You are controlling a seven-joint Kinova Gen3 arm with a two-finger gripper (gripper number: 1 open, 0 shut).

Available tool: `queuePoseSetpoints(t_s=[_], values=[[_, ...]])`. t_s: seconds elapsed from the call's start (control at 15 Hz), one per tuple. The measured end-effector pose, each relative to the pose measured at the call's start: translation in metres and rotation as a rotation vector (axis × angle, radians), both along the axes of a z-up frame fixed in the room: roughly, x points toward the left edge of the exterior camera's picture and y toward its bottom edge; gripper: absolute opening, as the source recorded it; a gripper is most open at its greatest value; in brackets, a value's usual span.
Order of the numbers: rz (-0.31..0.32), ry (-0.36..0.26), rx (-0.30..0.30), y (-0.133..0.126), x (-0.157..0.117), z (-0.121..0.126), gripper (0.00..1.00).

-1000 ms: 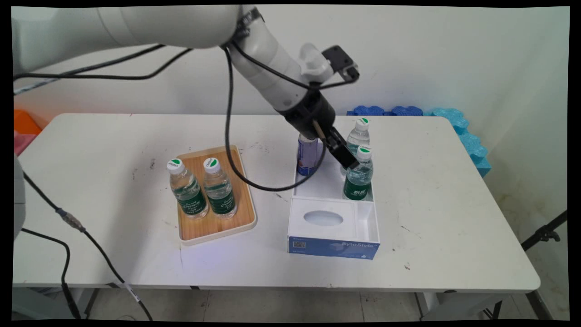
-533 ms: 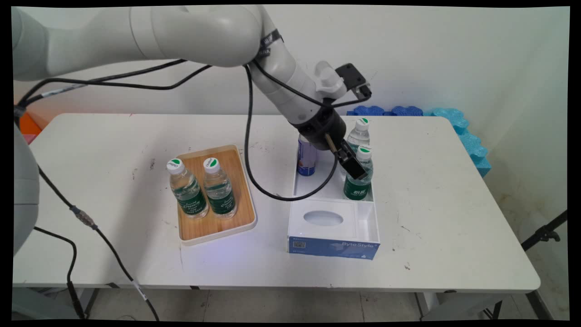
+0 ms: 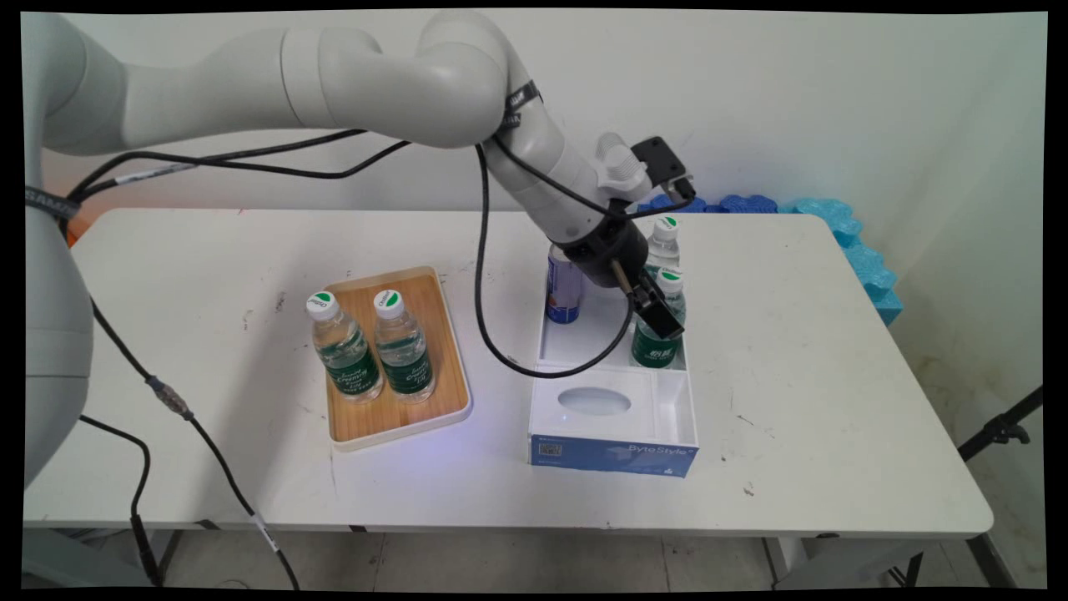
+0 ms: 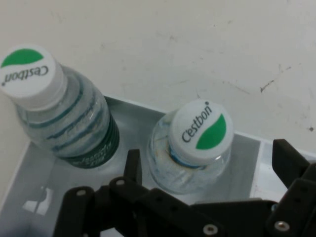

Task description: Pick up the green bottle from the white box, then place the picked object on the tray

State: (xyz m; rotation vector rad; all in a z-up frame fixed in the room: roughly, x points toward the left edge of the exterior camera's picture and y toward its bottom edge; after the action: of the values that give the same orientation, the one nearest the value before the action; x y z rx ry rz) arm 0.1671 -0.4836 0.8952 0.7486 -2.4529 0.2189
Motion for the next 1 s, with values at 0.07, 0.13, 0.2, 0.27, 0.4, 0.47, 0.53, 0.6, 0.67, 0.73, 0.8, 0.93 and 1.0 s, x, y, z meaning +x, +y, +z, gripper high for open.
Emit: queuePoseSetpoints(t_s=[0.07,0.13,0.2,0.27,0.4,0.47,0.53,0.6,0.67,0.73,0.8,0.93,1.0], values=[[-0.002,-0.001,-0.001,-0.001,-0.001,-0.003,1.0],[-0.004,-0.003,-0.002,-0.002,-0.002,-0.005,1.0],[-0.005,-0.003,-0.003,-0.003,-0.003,-0.007,1.0],[-0.006,-0.004,-0.005,-0.004,-0.003,-0.008,1.0],[-0.009,-0.007,-0.006,-0.006,-0.004,-0.011,0.0],[-0.01,-0.008,-0.007,-0.006,-0.004,-0.011,0.0],[-0.012,-0.008,-0.009,-0.006,-0.004,-0.012,0.0],[-0.013,-0.01,-0.011,-0.006,-0.003,-0.013,0.0],[-0.013,-0.01,-0.012,-0.007,-0.003,-0.013,0.0],[-0.013,-0.01,-0.014,-0.007,-0.003,-0.013,0.0],[-0.009,-0.008,-0.016,-0.007,-0.002,-0.011,0.0],[0.009,-0.004,-0.016,-0.005,0.002,-0.005,0.0],[0.021,0.001,-0.015,-0.003,0.005,-0.001,0.0]])
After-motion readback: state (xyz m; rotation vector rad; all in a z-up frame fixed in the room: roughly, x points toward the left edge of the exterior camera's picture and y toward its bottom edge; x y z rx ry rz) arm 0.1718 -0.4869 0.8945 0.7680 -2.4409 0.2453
